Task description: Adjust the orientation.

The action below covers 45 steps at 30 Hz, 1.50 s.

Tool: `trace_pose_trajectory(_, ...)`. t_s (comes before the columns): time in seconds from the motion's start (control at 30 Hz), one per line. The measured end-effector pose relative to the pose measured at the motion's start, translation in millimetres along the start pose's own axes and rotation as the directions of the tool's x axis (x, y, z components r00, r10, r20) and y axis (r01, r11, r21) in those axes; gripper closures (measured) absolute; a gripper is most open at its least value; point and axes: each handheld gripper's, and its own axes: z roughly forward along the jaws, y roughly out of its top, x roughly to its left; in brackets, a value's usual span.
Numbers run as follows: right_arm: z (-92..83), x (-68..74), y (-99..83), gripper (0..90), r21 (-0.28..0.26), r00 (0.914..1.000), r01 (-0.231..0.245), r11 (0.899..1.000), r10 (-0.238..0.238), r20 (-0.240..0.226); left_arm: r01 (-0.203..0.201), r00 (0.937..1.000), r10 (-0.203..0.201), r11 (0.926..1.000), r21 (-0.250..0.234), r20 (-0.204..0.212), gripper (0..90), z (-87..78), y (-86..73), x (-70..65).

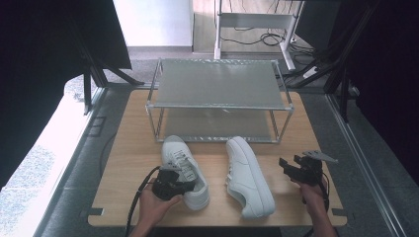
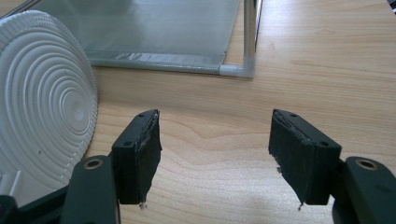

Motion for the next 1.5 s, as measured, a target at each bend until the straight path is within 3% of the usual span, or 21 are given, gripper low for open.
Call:
trace_pose_trajectory(0.3,0.5,-0.6,-0.3,34.3,0.004,1.0,-0.002,1.0,0.002,0.003,0.069,0.9974,-0.07,0.9966,-0.044,-0.014,90.0,-29.2,-22.4,23.8)
trace_pose_trajectory(0.57,2.8,2.6,-0.6,34.2,0.009,1.0,0.006,1.0,-0.006,0.002,0.113,0.9922,-0.116,0.9907,-0.076,-0.044,90.0,-45.9,-30.4,41.3)
trace_pose_trajectory(0.67,3.3,2.4,-0.6,34.2,0.013,1.0,0.008,1.0,-0.008,0.001,0.097,0.9939,-0.1,0.993,-0.068,-0.047,89.3,-46.0,-29.9,39.9)
trace_pose_trajectory(0.7,2.9,2.1,-0.5,34.2,0.012,1.0,0.007,1.0,-0.007,0.0,0.074,0.9959,-0.078,0.9942,-0.078,-0.046,86.8,-48.0,-28.9,35.7)
trace_pose_trajectory(0.8,1.9,1.5,-0.1,34.3,0.003,1.0,0.002,1.0,-0.002,0.0,0.046,0.9982,-0.051,0.9902,-0.132,-0.032,77.7,-55.8,-25.4,27.0)
trace_pose_trajectory(0.87,1.6,1.3,0.0,34.3,0.002,1.0,0.001,1.0,-0.001,0.0,0.036,0.9991,-0.039,0.9895,-0.14,-0.017,74.3,-58.5,-22.5,23.9)
trace_pose_trajectory(0.97,1.6,2.6,-0.5,34.3,0.006,1.0,0.003,1.0,-0.003,0.0,-0.008,0.9999,0.011,0.9826,-0.186,0.012,74.3,-68.7,-5.1,13.9)
trace_pose_trajectory(1.03,1.5,4.2,-0.6,34.3,0.004,1.0,0.002,1.0,-0.002,-0.002,-0.01,0.9999,0.013,0.9749,-0.222,0.011,74.5,-71.8,5.7,12.6)
trace_pose_trajectory(1.07,1.1,4.8,-0.5,34.3,0.006,1.0,0.005,1.0,-0.005,-0.003,-0.01,0.9999,0.013,0.9749,-0.222,0.011,74.1,-71.8,5.7,12.6)
trace_pose_trajectory(1.1,0.9,5.8,-0.6,34.3,0.002,1.0,0.003,1.0,-0.003,-0.004,-0.001,0.9999,0.004,0.967,-0.255,0.012,73.4,-72.9,16.2,14.0)
trace_pose_trajectory(1.13,0.9,5.8,-0.6,34.3,0.002,1.0,0.003,1.0,-0.003,-0.004,-0.001,0.9999,0.004,0.967,-0.255,0.012,72.4,-72.9,16.2,14.0)
trace_pose_trajectory(1.17,-0.2,6.8,-0.7,34.3,0.001,0.9999,0.011,1.0,-0.011,-0.006,0.005,1.0,-0.002,0.961,-0.277,0.009,71.0,-73.5,24.2,16.8)
trace_pose_trajectory(1.23,-2.0,7.8,-0.9,34.3,-0.001,0.9999,0.014,1.0,-0.014,-0.006,0.004,1.0,-0.003,0.9593,-0.282,0.001,68.8,-73.9,26.3,18.1)
trace_pose_trajectory(1.3,-4.8,8.6,-1.1,34.4,-0.008,0.9998,0.019,1.0,-0.019,-0.003,0.006,0.9998,-0.011,0.9518,-0.307,-0.016,66.7,-75.9,25.2,24.0)
trace_pose_trajectory(1.4,-10.6,13.1,0.0,34.8,-0.027,0.9995,0.02,0.999,-0.021,-0.023,0.013,0.998,-0.032,0.9473,-0.32,-0.055,64.6,-73.9,23.0,31.3)
trace_pose_trajectory(1.5,-19.2,22.9,5.1,35.5,-0.051,0.998,0.032,0.998,-0.035,-0.054,-0.005,0.9968,-0.019,0.9533,-0.302,-0.077,59.8,-70.2,24.5,36.7)
